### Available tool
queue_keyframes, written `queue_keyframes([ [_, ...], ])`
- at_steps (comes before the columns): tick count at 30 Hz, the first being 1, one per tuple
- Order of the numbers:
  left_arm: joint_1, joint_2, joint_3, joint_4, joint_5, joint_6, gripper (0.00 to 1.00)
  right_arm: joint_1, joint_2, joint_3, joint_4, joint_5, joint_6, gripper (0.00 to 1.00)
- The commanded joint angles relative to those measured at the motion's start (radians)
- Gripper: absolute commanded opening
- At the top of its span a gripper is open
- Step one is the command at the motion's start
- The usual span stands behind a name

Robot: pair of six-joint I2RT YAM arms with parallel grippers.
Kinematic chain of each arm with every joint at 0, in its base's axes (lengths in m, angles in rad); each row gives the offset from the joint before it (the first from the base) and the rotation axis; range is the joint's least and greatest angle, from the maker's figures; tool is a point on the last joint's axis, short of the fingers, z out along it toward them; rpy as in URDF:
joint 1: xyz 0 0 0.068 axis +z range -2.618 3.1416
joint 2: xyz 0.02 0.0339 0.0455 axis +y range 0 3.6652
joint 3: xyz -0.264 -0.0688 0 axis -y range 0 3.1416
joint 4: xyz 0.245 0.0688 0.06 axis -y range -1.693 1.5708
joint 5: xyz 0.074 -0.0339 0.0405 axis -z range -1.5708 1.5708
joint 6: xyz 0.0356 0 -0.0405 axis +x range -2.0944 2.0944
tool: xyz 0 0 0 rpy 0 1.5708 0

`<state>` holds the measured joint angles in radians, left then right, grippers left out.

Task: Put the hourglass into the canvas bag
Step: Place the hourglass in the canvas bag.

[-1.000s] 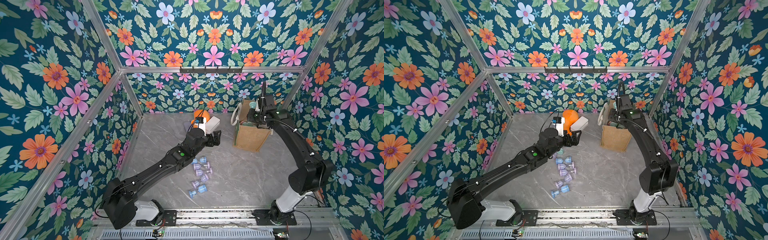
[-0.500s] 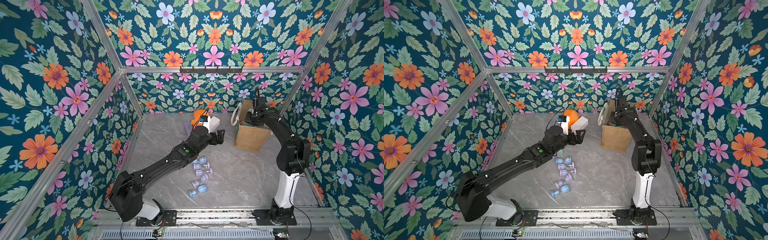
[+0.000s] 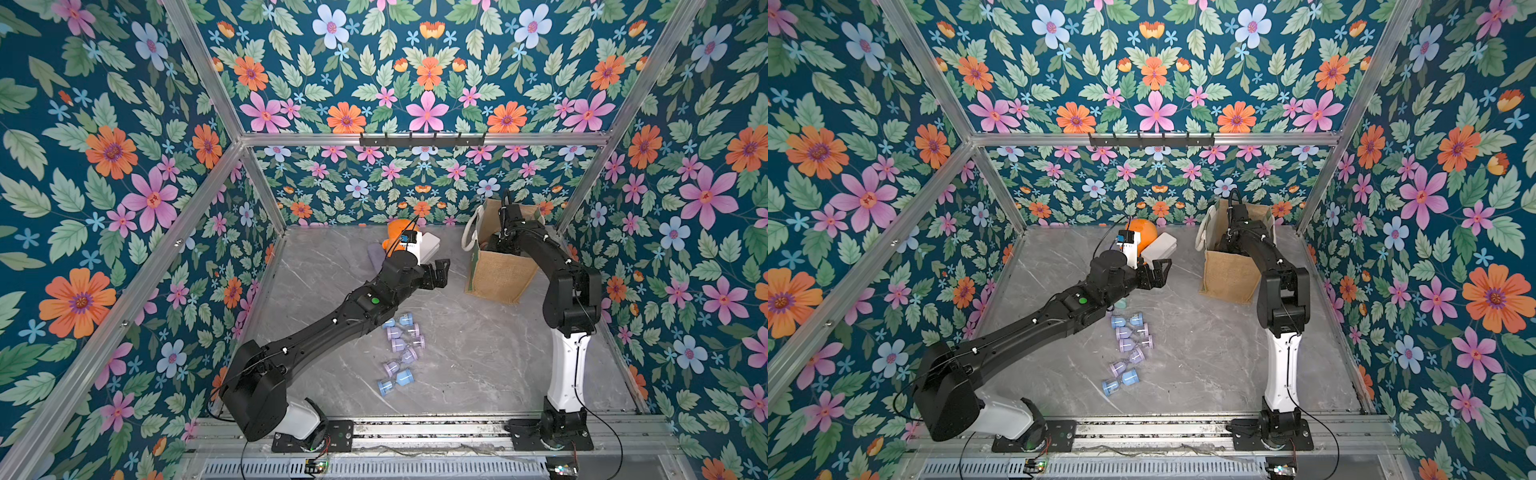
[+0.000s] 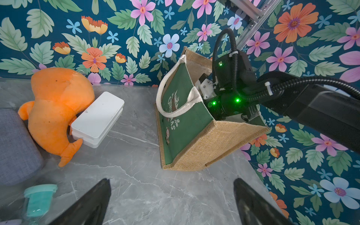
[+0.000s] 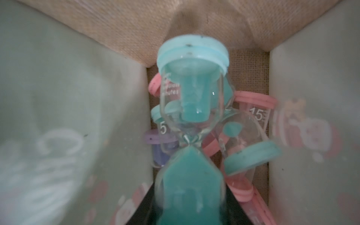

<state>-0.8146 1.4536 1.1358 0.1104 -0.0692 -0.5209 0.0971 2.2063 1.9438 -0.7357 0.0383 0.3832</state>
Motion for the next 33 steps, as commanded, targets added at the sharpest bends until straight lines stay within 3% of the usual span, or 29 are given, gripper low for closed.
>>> queue_keyframes([
  [1, 0.001, -0.005, 0.007, 0.008, 0.005, 0.012, 1.00, 0.001, 0.004, 0.007, -0.010, 0.021, -0.006, 0.41],
  [13, 0.003, -0.027, -0.006, 0.005, -0.003, 0.007, 1.00, 0.002, -0.115, 0.056, -0.055, -0.003, -0.011, 0.69],
  [23, 0.008, -0.092, -0.070, -0.017, -0.037, 0.000, 1.00, 0.051, -0.316, 0.072, -0.100, -0.066, -0.001, 0.75],
  [33, 0.009, -0.274, -0.183, -0.159, -0.147, 0.008, 1.00, 0.265, -0.556, -0.067, -0.105, -0.012, -0.091, 0.77],
])
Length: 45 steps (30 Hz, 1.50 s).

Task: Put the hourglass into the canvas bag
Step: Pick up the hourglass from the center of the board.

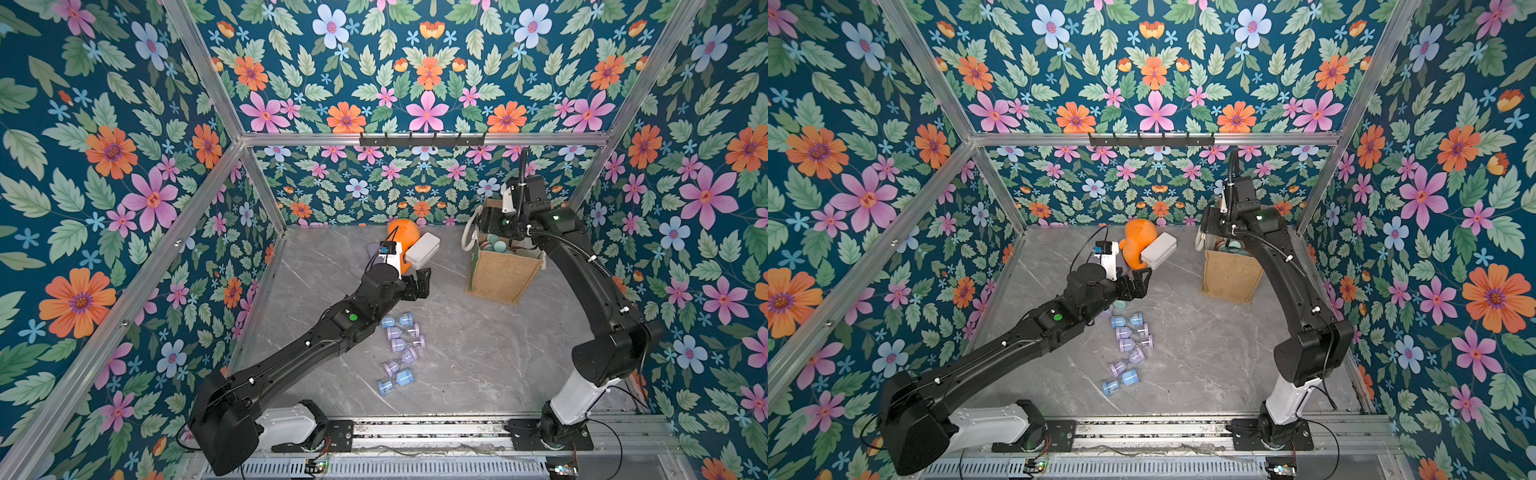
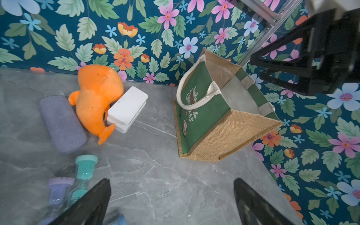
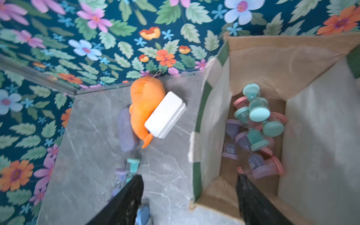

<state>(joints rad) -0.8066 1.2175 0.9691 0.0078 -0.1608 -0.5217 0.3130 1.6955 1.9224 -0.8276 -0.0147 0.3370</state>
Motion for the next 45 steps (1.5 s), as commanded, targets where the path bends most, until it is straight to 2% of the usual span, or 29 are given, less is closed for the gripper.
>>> queue_keyframes([
  [1, 0.002, -0.059, -0.027, -0.082, -0.070, 0.009, 1.00, 0.079, -0.084, -0.079, 0.000, 0.043, -0.057, 0.78],
  [11, 0.002, -0.269, -0.110, -0.313, -0.205, -0.031, 1.00, 0.384, -0.198, -0.342, 0.050, 0.071, -0.225, 0.79],
  [19, 0.002, -0.375, -0.145, -0.447, -0.231, -0.071, 1.00, 0.577, -0.224, -0.573, 0.156, -0.035, -0.259, 0.79],
  [25, 0.003, -0.442, -0.171, -0.534, -0.230, -0.111, 1.00, 0.675, -0.223, -0.728, 0.247, -0.098, -0.293, 0.79],
  [31, 0.003, -0.505, -0.207, -0.566, -0.234, -0.148, 1.00, 0.758, -0.174, -0.810, 0.296, -0.095, -0.339, 0.79],
  [45, 0.002, -0.574, -0.235, -0.612, -0.286, -0.195, 1.00, 0.852, 0.000, -0.792, 0.360, -0.148, -0.429, 0.75],
])
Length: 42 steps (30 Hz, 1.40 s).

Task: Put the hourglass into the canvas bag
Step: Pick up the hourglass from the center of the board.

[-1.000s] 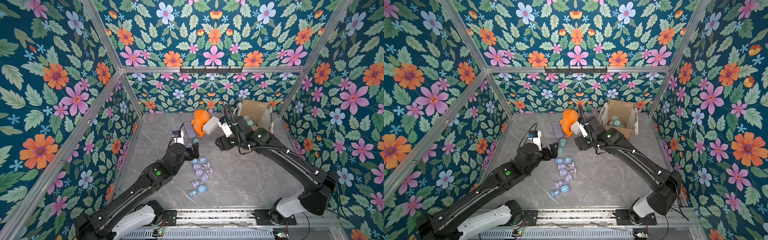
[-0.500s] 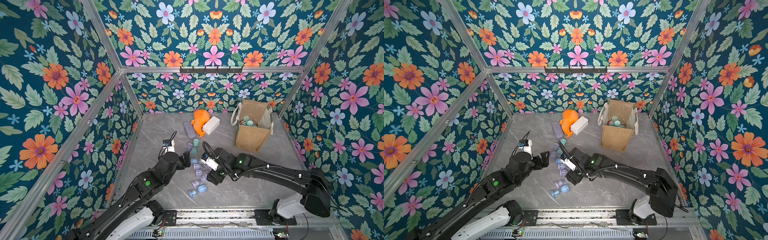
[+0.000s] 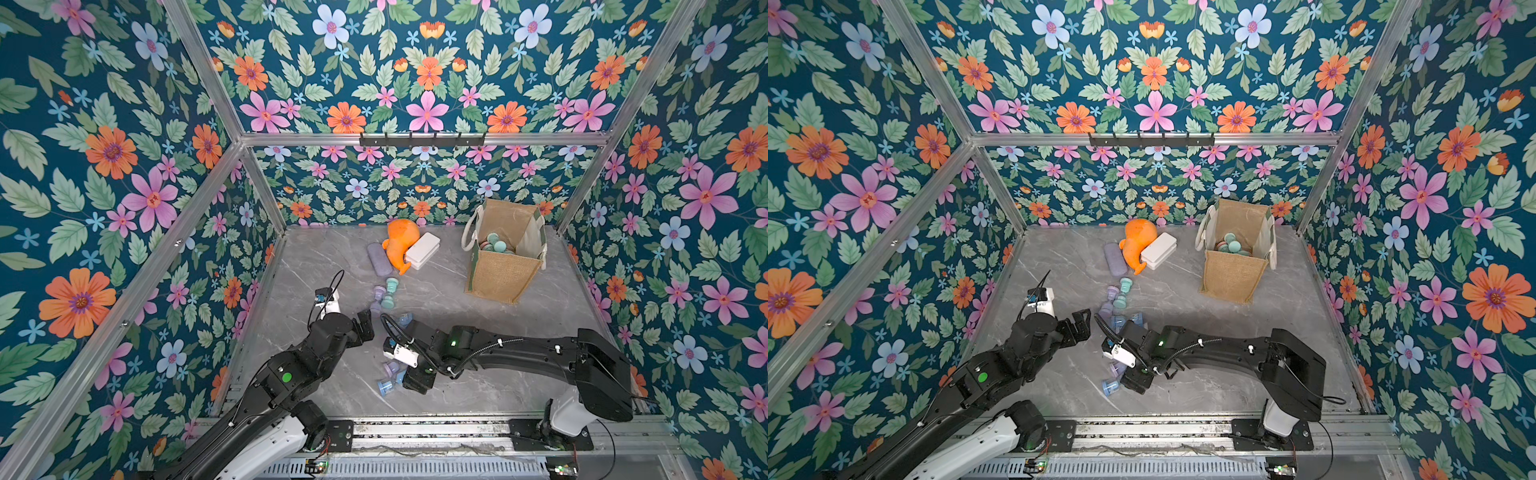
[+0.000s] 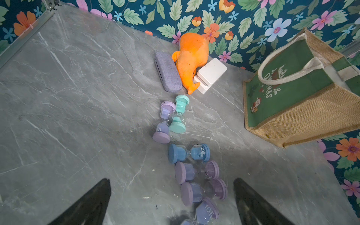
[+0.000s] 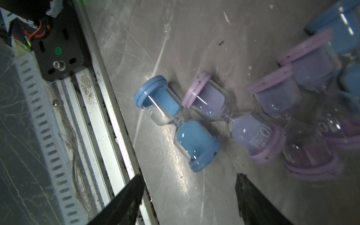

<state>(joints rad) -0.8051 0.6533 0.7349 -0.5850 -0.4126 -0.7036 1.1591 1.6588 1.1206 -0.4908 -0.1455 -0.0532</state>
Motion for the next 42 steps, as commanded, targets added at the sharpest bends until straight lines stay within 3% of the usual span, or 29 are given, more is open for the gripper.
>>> queue_keyframes([
  [1, 0.001, -0.015, -0.003, -0.023, -0.038, -0.013, 1.00, 0.009, 0.050, 0.013, 0.025, -0.020, -0.042, 0.74],
  [32, 0.001, -0.030, -0.012, -0.022, -0.054, -0.014, 1.00, 0.019, 0.221, 0.025, 0.110, 0.006, -0.102, 0.65],
  [42, 0.001, -0.029, -0.009, -0.023, -0.055, -0.009, 1.00, 0.019, 0.194, -0.004, 0.085, 0.021, -0.099, 0.56],
])
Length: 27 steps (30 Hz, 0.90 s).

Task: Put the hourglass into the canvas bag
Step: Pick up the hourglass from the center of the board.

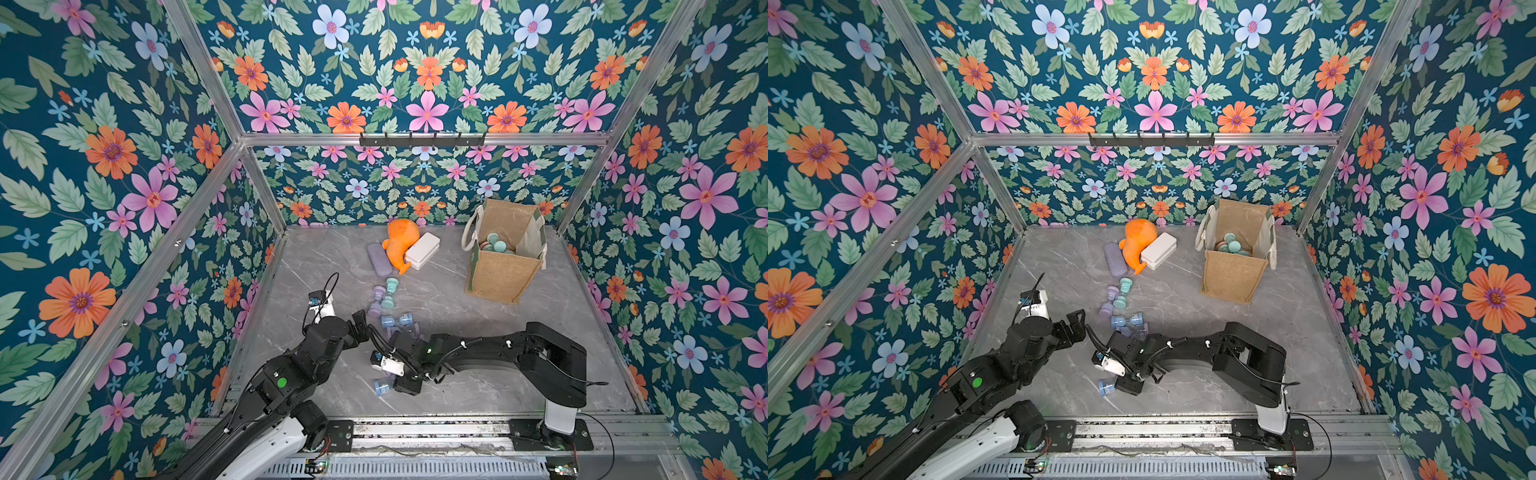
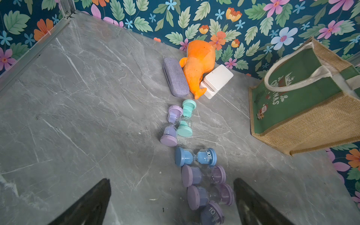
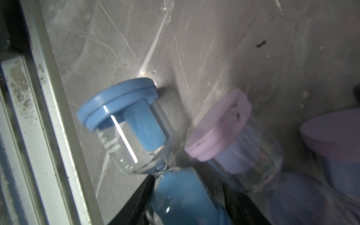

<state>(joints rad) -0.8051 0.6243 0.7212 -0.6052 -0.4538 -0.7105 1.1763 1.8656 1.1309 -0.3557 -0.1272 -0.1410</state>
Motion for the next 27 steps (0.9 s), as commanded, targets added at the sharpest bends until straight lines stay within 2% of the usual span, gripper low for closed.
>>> queue_keyframes([
  [1, 0.001, 0.002, 0.004, -0.002, -0.015, -0.002, 1.00, 0.001, -0.021, -0.021, -0.053, 0.007, -0.010, 0.56],
  [27, 0.001, 0.014, 0.007, 0.024, -0.003, 0.005, 1.00, 0.002, -0.063, -0.084, -0.071, 0.054, -0.005, 0.62],
])
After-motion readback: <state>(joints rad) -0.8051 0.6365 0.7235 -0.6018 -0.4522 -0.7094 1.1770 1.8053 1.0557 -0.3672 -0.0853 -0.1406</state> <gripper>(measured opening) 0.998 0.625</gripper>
